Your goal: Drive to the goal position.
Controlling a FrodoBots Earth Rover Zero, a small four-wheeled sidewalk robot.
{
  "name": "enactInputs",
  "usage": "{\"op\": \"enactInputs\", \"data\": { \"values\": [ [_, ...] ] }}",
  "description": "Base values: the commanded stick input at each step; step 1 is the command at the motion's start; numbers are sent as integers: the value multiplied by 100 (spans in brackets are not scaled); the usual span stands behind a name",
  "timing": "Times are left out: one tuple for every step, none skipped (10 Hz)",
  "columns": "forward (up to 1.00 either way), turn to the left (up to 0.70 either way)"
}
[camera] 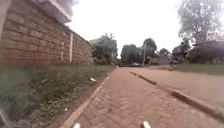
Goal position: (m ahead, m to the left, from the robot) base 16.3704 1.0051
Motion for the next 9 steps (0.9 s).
{"op": "enactInputs", "data": {
  "values": [
    [50,0],
    [50,3],
    [50,11],
    [50,13],
    [50,1],
    [50,-50],
    [50,-48],
    [50,12],
    [50,1]
  ]
}}
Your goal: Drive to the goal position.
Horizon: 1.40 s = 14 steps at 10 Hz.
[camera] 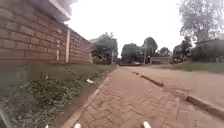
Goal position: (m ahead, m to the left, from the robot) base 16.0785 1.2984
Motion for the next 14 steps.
{"op": "enactInputs", "data": {
  "values": [
    [50,0],
    [50,0],
    [50,-25],
    [50,-50],
    [50,-50],
    [50,-48],
    [50,-8],
    [50,10],
    [50,22],
    [50,3],
    [50,4],
    [50,4],
    [50,5],
    [50,3]
  ]
}}
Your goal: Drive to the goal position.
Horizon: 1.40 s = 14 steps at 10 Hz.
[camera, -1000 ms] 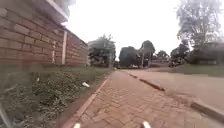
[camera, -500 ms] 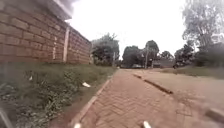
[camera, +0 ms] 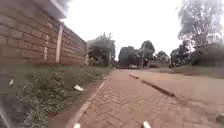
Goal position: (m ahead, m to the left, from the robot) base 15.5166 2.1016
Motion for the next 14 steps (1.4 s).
{"op": "enactInputs", "data": {
  "values": [
    [50,-12],
    [50,-34],
    [50,-50],
    [50,-50],
    [50,-21],
    [50,12],
    [50,15],
    [50,21],
    [50,15],
    [50,14],
    [50,-22],
    [50,-50],
    [50,-50],
    [50,-50]
  ]
}}
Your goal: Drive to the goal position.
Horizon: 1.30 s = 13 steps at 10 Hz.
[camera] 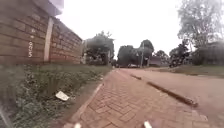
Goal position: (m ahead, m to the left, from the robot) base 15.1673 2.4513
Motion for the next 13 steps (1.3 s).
{"op": "enactInputs", "data": {
  "values": [
    [50,-39],
    [50,2],
    [50,16],
    [50,12],
    [50,10],
    [50,8],
    [50,6],
    [50,6],
    [50,7],
    [50,8],
    [50,9],
    [50,6],
    [50,8]
  ]
}}
